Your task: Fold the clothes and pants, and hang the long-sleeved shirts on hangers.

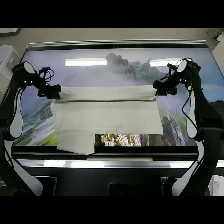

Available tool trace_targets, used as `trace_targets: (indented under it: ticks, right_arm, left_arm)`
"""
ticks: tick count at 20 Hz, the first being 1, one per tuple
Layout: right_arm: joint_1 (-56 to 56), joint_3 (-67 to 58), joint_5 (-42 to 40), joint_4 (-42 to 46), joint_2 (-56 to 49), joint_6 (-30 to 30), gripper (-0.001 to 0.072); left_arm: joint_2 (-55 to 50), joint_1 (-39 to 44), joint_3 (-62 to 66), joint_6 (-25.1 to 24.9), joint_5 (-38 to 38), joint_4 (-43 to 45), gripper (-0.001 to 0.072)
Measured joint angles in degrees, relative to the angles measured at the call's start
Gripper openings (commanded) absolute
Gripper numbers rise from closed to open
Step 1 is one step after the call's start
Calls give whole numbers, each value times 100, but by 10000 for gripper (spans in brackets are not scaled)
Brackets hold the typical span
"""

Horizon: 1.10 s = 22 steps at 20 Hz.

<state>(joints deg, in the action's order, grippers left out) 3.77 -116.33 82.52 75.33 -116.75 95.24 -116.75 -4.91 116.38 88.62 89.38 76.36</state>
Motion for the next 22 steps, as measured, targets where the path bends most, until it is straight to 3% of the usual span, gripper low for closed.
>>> trace_targets:
  ticks: [10,11,12,13,14,15,17,18,22]
  right_arm:
    - [-101,4,417,203,-240,258,48]
    - [-109,4,448,208,-278,302,98]
    - [-114,4,474,210,-306,341,107]
    - [-118,4,498,225,-334,350,137]
    - [-120,4,514,236,-356,382,141]
    - [-122,4,514,271,-367,385,217]
    - [-125,4,535,448,-382,457,526]
    - [-122,4,566,581,-380,516,600]
    - [-120,7,619,1176,-170,717,607]
  left_arm:
    - [-87,299,0,208,20,575,26]
    - [-90,310,0,251,-4,595,70]
    - [-96,317,0,275,-44,614,189]
    - [-96,326,0,293,-81,625,376]
    - [-96,332,0,337,-125,638,502]
    - [-96,341,0,380,-168,660,535]
    - [-85,350,0,487,-262,658,539]
    - [-63,343,4,529,-286,660,539]
    - [295,227,15,697,-321,844,539]
